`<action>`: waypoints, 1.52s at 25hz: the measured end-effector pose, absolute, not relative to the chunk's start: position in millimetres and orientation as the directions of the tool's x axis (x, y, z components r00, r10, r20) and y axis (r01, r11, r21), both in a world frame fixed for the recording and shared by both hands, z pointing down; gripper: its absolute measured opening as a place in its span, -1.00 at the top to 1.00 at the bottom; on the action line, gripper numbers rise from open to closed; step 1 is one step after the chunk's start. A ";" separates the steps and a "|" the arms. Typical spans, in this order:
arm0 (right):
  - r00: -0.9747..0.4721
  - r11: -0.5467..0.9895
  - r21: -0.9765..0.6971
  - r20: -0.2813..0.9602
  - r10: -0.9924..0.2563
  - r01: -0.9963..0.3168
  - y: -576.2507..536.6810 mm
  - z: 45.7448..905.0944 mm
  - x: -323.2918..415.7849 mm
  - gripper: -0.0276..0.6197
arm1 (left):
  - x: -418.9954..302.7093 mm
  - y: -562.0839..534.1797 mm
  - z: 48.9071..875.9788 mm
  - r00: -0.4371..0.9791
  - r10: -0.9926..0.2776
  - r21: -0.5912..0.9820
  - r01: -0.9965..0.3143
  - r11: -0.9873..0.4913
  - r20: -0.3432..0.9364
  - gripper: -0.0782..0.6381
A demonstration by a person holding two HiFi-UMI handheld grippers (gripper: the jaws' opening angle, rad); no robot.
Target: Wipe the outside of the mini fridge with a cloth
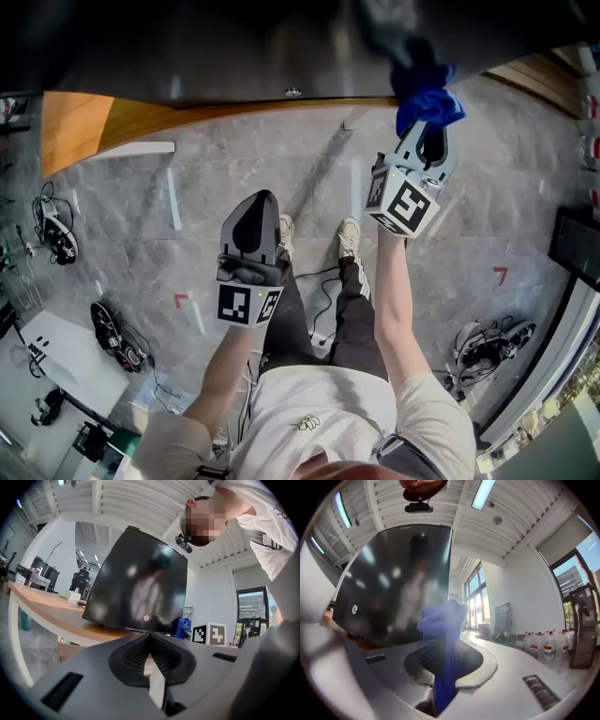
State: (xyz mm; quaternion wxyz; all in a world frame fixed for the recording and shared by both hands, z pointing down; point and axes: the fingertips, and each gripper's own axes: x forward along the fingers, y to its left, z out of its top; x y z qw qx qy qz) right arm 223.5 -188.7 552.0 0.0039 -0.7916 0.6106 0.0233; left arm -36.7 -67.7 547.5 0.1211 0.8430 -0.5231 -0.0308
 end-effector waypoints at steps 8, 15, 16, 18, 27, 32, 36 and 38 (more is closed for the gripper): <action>0.349 -0.349 0.006 -0.016 -0.937 -0.937 -180.2 546.2 271.6 0.72 | -16.4 -80.1 532.3 0.464 -0.884 0.214 -0.870 -0.444 0.052 0.77; 0.327 -0.327 0.003 -0.002 -0.945 -0.945 -132.0 496.2 265.2 0.72 | -18.8 -81.7 465.9 0.429 -0.903 0.184 -0.885 -0.428 -0.031 0.77; 0.312 -0.312 0.010 0.005 -0.950 -0.950 -123.6 487.8 262.0 0.72 | -17.3 -79.5 455.4 0.426 -0.904 0.185 -0.886 -0.426 -0.040 0.77; 0.271 -0.271 0.016 0.006 -0.963 -0.962 -117.6 467.3 253.7 0.72 | -13.9 -81.6 431.5 0.417 -0.906 0.175 -0.889 -0.423 -0.071 0.77; 0.052 -0.046 -0.063 -0.093 -0.994 -0.997 -71.4 329.7 171.6 0.72 | -41.9 -57.8 317.6 0.341 -0.918 0.137 -0.918 -0.372 -0.204 0.77; -0.085 0.097 -0.110 -0.108 -0.991 -0.989 -37.7 293.6 139.1 0.72 | -58.0 -37.5 301.4 0.335 -0.918 0.120 -0.924 -0.364 -0.210 0.77; -0.118 0.124 -0.078 -0.082 -0.990 -0.989 -19.9 291.1 138.1 0.72 | -60.1 -27.7 284.8 0.318 -0.919 0.107 -0.931 -0.349 -0.233 0.77; -0.144 0.147 -0.034 -0.068 -0.987 -0.989 -15.1 295.1 130.3 0.73 | -63.4 -25.3 282.1 0.322 -0.915 0.081 -0.933 -0.350 -0.245 0.77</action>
